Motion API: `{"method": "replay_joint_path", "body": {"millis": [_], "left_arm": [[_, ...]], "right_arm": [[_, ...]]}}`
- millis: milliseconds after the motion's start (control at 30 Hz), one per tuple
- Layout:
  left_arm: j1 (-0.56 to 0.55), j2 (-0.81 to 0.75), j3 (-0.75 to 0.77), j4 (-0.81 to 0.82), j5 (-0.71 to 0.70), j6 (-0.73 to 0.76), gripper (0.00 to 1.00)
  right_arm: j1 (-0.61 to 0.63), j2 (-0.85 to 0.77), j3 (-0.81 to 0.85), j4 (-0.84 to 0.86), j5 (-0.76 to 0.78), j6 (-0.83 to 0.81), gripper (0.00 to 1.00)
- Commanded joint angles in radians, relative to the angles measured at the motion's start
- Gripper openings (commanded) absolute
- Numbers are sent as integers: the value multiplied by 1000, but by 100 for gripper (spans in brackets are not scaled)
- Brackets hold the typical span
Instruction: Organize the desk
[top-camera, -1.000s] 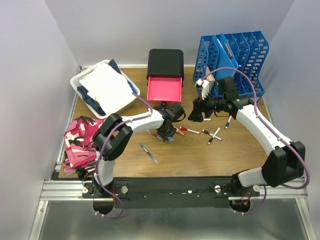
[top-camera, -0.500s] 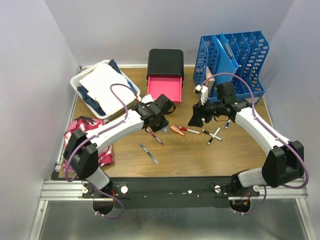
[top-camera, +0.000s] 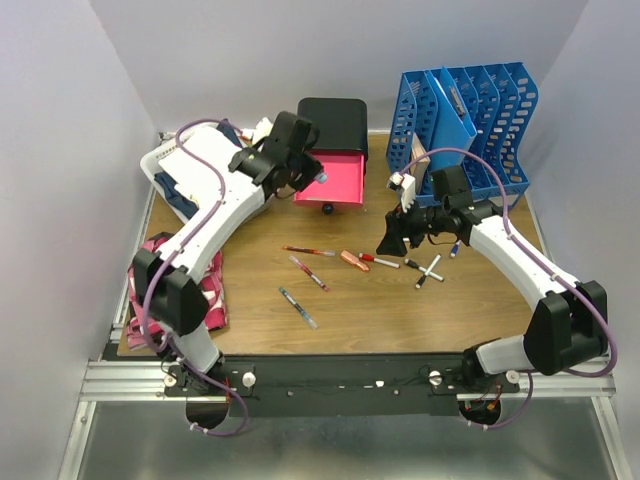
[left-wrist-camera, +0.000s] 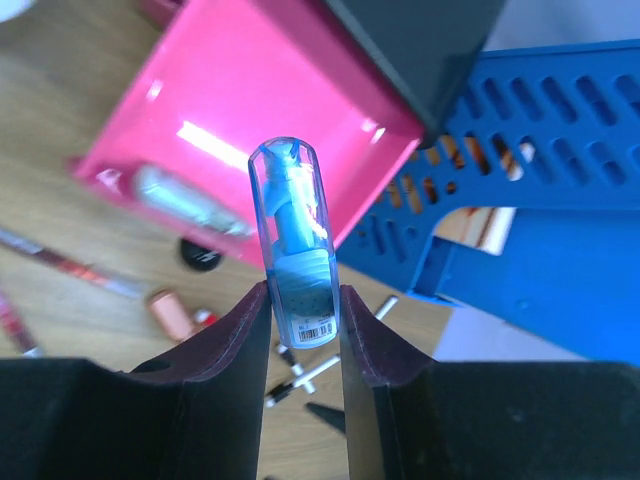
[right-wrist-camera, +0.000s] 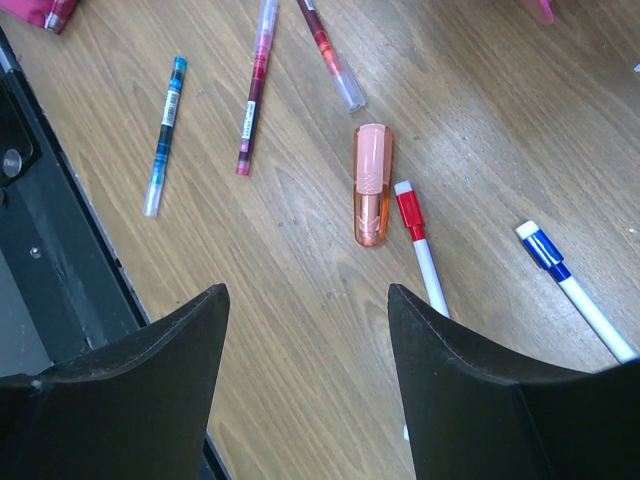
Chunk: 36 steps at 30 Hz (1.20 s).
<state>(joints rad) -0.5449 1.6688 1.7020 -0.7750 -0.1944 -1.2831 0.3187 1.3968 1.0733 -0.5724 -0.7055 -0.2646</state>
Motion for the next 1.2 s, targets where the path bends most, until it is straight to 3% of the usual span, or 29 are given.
{"method": "replay_joint_path", "body": {"millis": [0, 200, 533, 767, 900, 1033, 1167], "left_arm": [[3, 152, 174, -30, 69, -2, 21], [8, 238, 203, -14, 93, -32, 30], [48, 295, 211, 52, 157, -16, 66], [89, 186, 154, 83, 185, 128, 78], [132, 34, -6, 141, 228, 313, 83], [154, -220, -323, 265, 227, 459, 99], [169, -406, -531, 309, 224, 522, 99]], "right_arm": [[-4, 5, -12, 5, -25, -30, 72], [-1, 31, 1, 3, -25, -41, 72], [77, 108, 39, -20, 9, -119, 72], [170, 183, 79, -18, 130, -240, 73], [207, 183, 33, 35, 201, -320, 73], [258, 212, 17, 112, 274, -346, 73], [302, 270, 37, 169, 340, -318, 73]]}}
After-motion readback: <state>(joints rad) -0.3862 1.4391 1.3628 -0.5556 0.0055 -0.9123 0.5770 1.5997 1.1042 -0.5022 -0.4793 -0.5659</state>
